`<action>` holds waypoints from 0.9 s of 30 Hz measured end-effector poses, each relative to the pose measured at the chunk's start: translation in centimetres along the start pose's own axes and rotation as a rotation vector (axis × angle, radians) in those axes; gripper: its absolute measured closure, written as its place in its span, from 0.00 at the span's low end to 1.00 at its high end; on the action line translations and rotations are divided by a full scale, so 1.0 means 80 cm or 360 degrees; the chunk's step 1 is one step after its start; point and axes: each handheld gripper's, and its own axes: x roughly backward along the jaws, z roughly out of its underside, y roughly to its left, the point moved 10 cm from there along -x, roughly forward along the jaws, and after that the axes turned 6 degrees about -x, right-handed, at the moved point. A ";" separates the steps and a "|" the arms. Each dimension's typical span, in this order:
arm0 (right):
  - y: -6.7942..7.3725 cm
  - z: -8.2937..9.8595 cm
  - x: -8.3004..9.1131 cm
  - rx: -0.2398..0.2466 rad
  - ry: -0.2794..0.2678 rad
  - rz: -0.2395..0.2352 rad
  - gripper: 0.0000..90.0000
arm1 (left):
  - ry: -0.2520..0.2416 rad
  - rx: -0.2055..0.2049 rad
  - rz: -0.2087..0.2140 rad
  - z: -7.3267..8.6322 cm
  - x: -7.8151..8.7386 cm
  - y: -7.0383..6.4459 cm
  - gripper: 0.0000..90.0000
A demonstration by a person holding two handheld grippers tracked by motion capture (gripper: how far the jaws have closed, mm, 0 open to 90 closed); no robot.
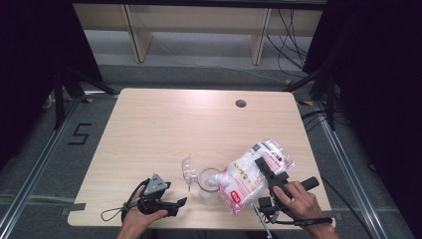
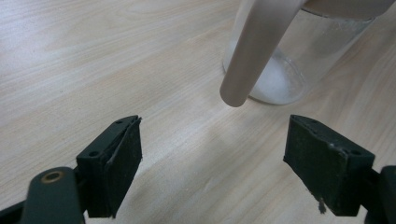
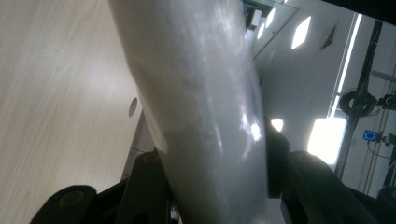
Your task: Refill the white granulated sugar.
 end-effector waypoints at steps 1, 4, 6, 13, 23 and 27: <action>0.000 0.000 0.000 0.0000 0.0000 -0.0002 0.72 | -0.0003 0.0003 0.0002 0.000 0.000 0.000 0.21; -0.001 0.000 0.000 0.0005 0.0004 -0.0004 0.72 | -0.0001 0.0000 0.0001 0.000 0.000 0.000 0.21; -0.001 0.000 0.000 0.0003 0.0003 -0.0006 0.72 | 0.0000 0.0000 0.0001 0.000 0.000 0.000 0.21; -0.001 0.000 0.000 0.0003 0.0001 -0.0005 0.72 | -0.0002 0.0001 0.0001 0.000 0.000 0.000 0.21; -0.005 -0.002 0.000 0.0022 -0.0008 0.0006 0.72 | -0.0004 -0.0001 -0.0003 0.000 0.000 0.000 0.21; -0.005 -0.002 0.000 0.0024 -0.0009 0.0008 0.73 | 0.0000 -0.0003 0.0000 0.000 0.000 0.000 0.21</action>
